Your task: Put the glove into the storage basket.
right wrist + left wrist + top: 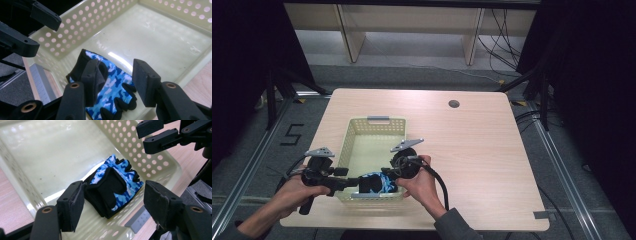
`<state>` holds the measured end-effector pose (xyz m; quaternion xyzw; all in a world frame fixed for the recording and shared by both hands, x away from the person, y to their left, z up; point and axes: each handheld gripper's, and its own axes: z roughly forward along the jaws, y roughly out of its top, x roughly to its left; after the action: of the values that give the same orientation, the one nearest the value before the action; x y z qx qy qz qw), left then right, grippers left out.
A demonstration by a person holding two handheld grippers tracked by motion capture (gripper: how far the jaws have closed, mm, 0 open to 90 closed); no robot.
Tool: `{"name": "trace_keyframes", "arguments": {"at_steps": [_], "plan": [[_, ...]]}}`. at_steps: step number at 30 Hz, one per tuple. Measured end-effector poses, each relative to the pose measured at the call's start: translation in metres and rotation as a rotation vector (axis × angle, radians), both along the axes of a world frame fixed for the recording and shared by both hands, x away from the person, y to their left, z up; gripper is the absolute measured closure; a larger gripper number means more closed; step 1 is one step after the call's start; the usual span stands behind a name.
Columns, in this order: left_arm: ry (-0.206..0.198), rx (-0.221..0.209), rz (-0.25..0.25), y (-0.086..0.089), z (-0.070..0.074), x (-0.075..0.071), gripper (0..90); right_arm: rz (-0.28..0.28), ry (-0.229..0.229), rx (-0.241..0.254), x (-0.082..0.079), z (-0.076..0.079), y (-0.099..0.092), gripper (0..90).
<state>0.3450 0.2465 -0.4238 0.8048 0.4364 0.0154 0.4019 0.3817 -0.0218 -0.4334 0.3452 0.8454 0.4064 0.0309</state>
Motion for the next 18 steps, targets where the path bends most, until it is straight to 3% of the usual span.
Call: {"name": "trace_keyframes", "arguments": {"at_steps": [4,5,7,12,18], "plan": [[-0.031,-0.027,0.009,-0.004,0.003,-0.004,31.0,0.008,-0.007,0.043,-0.001,0.003,-0.005,53.5],[-0.031,-0.038,0.006,-0.005,0.003,-0.004,30.5,0.031,-0.017,0.038,-0.001,0.005,-0.007,51.8],[-0.038,-0.039,0.001,-0.007,0.003,-0.006,29.5,0.02,-0.042,0.039,-0.003,0.007,-0.01,48.9],[-0.048,-0.09,0.002,-0.01,0.003,-0.011,26.0,0.023,-0.05,0.063,-0.006,0.01,-0.019,44.6],[-0.057,-0.097,-0.023,-0.018,0.003,-0.017,22.1,0.02,-0.066,0.087,-0.008,0.013,-0.031,43.5]]}}
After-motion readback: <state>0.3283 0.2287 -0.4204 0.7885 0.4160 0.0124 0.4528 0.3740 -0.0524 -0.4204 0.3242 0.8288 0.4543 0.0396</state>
